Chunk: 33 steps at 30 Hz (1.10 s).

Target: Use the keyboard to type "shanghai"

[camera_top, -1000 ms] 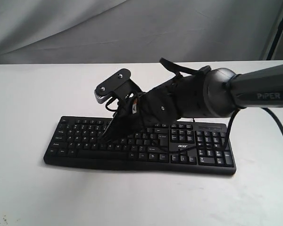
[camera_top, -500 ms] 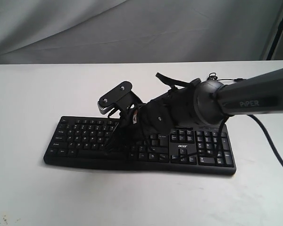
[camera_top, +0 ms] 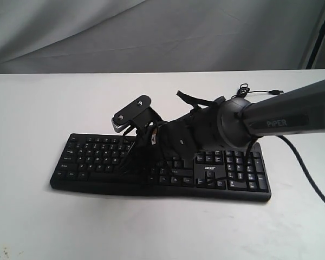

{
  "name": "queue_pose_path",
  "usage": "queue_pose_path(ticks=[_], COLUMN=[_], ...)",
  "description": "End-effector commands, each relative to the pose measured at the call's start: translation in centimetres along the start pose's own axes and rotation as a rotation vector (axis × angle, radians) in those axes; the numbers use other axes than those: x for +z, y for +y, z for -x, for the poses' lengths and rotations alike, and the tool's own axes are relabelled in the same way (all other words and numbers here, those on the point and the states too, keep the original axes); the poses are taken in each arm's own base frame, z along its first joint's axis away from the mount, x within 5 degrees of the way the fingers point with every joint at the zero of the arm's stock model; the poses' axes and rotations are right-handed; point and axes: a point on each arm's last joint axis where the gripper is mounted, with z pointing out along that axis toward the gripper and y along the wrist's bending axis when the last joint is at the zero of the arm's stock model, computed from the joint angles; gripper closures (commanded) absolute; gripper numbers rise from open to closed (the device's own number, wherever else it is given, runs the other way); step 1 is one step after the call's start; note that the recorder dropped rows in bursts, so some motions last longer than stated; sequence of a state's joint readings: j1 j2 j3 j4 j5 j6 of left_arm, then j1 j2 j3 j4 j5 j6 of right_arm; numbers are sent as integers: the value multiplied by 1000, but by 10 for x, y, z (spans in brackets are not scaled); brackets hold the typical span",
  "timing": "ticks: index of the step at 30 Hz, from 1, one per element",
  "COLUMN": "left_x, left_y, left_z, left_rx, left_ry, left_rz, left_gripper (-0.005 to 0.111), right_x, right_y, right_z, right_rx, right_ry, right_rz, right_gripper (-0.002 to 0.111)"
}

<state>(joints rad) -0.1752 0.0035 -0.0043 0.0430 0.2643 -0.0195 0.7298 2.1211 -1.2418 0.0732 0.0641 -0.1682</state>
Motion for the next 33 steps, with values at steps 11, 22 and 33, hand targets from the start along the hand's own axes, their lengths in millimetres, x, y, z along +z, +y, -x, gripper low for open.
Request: queue_pose_path(ticks=[11, 22, 33], left_x=[0, 0, 0], left_y=[0, 0, 0], left_z=[-1, -1, -1], left_rx=[-1, -1, -1], left_ry=[-2, -2, -2], left_rz=[-3, -3, -3], left_gripper=[107, 107, 107], right_x=[0, 0, -38], right_y=[-4, -4, -1], right_z=[-3, -5, 20], right_rx=[-13, -19, -68], right_ry=[23, 47, -72], right_rz=[-3, 1, -9], right_gripper=[108, 108, 108])
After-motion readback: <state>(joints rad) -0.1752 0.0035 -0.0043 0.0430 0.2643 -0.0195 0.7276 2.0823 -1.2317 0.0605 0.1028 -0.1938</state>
